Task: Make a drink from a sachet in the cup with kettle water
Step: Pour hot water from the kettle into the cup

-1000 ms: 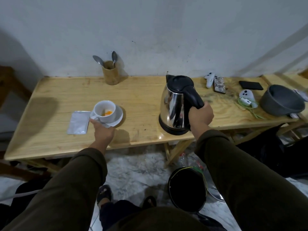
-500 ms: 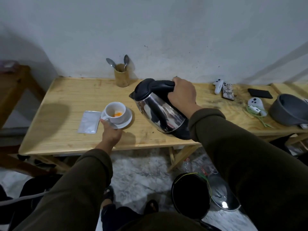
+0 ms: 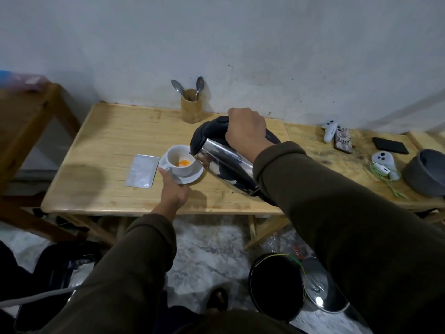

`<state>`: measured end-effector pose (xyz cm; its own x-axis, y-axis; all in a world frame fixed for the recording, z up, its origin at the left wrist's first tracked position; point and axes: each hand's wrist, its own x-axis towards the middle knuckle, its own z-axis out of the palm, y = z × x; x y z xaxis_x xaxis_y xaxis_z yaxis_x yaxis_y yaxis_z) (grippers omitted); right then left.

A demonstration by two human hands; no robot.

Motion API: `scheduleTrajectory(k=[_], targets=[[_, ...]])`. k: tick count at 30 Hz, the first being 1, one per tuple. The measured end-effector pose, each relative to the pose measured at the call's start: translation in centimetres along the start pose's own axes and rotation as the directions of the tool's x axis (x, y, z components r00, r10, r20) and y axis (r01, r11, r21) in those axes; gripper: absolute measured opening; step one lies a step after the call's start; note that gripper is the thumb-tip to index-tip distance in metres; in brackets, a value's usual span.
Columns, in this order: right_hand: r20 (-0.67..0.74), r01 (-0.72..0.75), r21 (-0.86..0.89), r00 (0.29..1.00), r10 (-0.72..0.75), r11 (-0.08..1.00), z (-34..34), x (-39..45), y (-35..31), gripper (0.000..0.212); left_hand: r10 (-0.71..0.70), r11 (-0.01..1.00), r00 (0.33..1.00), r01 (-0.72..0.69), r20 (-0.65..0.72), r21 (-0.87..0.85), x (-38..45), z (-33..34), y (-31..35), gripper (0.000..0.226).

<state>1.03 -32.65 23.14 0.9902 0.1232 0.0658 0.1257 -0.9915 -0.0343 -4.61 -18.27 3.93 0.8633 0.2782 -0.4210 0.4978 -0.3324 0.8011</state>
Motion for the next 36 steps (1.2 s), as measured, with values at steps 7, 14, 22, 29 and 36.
scheduleTrajectory(k=[7,14,22,29,36], targets=[[0.024,0.039,-0.058,0.999,-0.038,0.998,-0.4,0.5,-1.1,0.022,0.027,1.0,1.0,-0.027,0.006,-0.016,-0.2,-0.1,0.1,0.099],[0.012,0.063,-0.084,0.998,-0.062,0.994,-0.8,0.8,-1.6,0.023,0.005,1.0,1.0,-0.005,0.024,-0.014,0.0,-0.4,0.0,0.099],[0.02,0.055,-0.086,0.998,-0.054,0.995,-1.0,0.9,-1.8,0.022,-0.002,1.0,1.0,0.002,0.025,-0.006,0.0,-0.3,-0.2,0.098],[0.008,0.067,-0.116,0.998,-0.066,0.991,-1.0,0.8,-1.9,0.023,0.011,1.0,0.999,-0.011,0.041,-0.013,0.1,-0.5,-0.1,0.102],[0.014,0.06,-0.109,0.998,-0.058,0.992,-1.1,0.8,-1.8,0.022,0.024,1.0,0.999,-0.024,0.041,-0.008,0.0,-0.5,-0.1,0.102]])
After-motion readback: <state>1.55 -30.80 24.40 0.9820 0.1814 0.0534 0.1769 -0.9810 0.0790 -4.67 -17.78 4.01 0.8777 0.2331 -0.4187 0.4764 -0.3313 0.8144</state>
